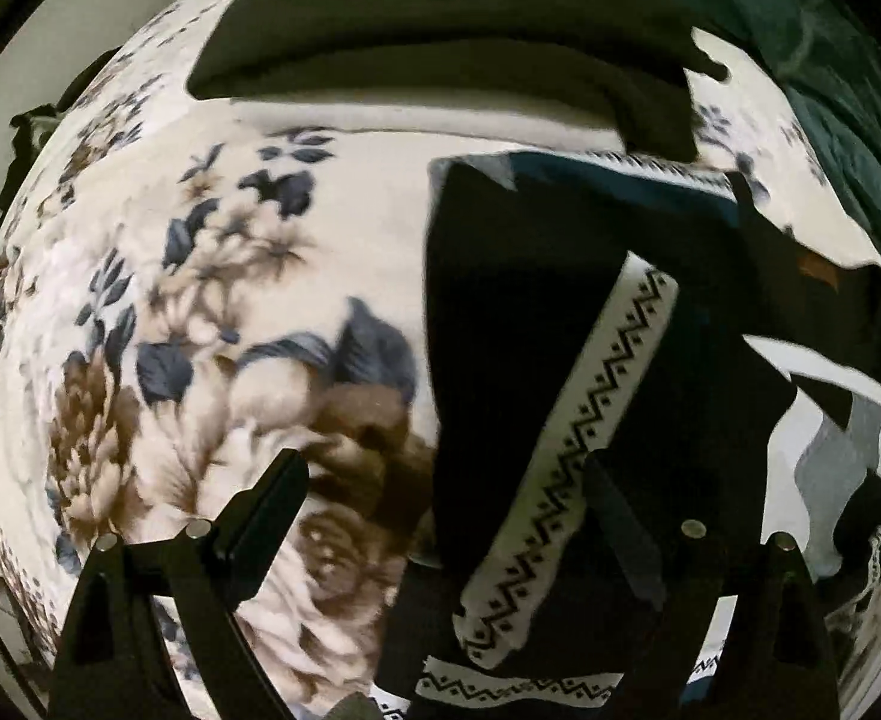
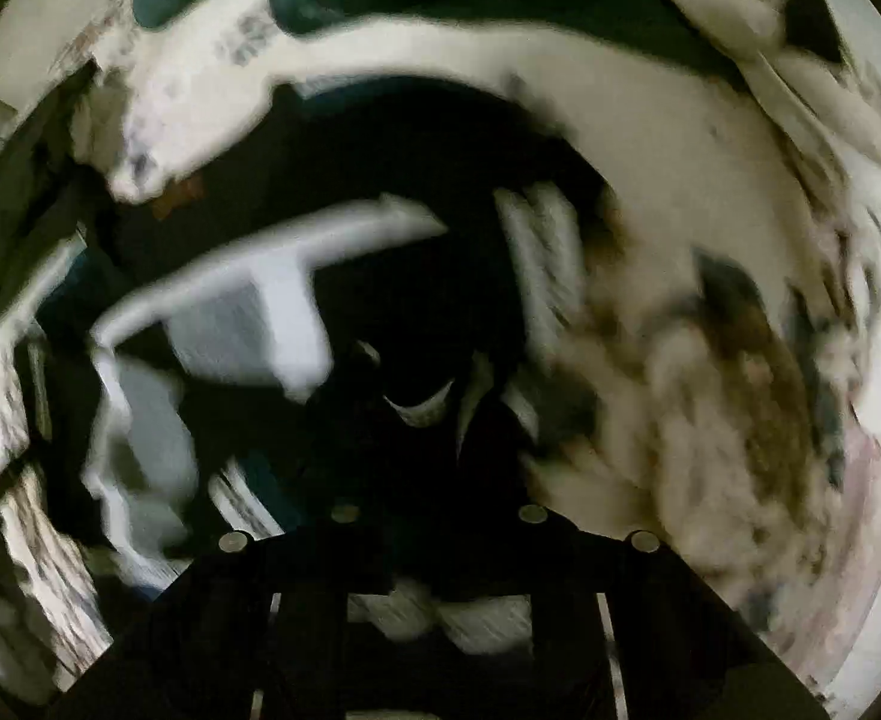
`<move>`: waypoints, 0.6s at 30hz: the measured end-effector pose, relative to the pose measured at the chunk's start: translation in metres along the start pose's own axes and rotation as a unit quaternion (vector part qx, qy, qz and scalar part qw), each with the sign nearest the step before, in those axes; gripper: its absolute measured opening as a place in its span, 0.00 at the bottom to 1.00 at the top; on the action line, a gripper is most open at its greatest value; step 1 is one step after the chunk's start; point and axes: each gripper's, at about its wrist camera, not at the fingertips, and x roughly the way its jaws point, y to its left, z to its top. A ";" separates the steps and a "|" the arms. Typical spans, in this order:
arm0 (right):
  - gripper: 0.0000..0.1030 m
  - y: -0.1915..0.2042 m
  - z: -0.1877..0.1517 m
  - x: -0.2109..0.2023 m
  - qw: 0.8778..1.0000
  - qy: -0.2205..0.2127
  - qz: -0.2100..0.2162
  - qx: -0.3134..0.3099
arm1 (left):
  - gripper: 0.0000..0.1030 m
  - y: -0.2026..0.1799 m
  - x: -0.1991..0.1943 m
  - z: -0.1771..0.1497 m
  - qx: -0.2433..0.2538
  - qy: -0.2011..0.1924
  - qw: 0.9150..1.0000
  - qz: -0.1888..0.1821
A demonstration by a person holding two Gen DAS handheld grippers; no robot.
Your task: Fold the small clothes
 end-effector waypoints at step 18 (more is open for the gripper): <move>0.55 -0.014 0.012 -0.022 0.987 0.007 0.099 0.129 | 0.91 -0.021 -0.008 -0.009 0.033 -0.004 0.999 0.014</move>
